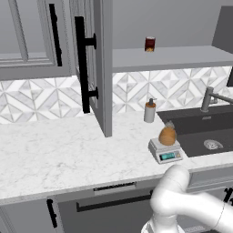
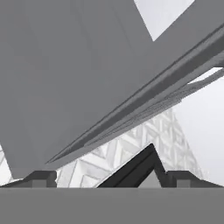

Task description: Pick the honey bottle and place it on the digital scale for weighing, and close the cabinet.

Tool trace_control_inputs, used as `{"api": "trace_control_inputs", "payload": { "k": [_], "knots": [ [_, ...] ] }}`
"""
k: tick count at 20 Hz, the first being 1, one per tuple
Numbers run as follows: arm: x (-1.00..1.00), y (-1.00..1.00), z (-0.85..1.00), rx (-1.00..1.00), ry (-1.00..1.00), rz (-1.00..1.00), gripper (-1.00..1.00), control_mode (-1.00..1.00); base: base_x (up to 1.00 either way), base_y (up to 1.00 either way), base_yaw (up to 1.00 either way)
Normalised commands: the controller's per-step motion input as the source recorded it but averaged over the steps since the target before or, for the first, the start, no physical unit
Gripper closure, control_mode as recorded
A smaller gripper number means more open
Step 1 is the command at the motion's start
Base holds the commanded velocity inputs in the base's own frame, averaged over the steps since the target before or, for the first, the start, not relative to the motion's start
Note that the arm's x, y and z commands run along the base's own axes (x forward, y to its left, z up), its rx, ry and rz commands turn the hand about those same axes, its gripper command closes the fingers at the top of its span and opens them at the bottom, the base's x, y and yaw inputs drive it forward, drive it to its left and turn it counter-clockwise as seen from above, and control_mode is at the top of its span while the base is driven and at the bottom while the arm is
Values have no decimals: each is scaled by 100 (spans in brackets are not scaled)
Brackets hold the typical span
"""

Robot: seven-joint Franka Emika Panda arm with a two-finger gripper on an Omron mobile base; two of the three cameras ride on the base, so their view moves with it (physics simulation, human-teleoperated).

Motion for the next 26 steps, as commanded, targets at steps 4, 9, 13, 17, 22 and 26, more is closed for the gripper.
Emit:
{"api": "trace_control_inputs", "payload": {
  "k": [4, 9, 13, 17, 22, 26],
  "knots": [
    [-4, 93, 84, -30, -34, 16, -100, -100, 0, 0, 0],
    [-11, 81, 99, -31, -30, 15, -100, -100, 0, 0, 0],
    [-27, 65, 99, -30, -16, 9, -100, -100, 0, 0, 0],
    [-29, 40, 99, -25, 1, 2, -100, -100, 0, 0, 0],
    [-14, 14, 86, -14, 31, -3, -100, -100, 0, 0, 0],
    [0, 37, 69, -14, 46, -8, -100, -100, 0, 0, 0]
  ]
}}
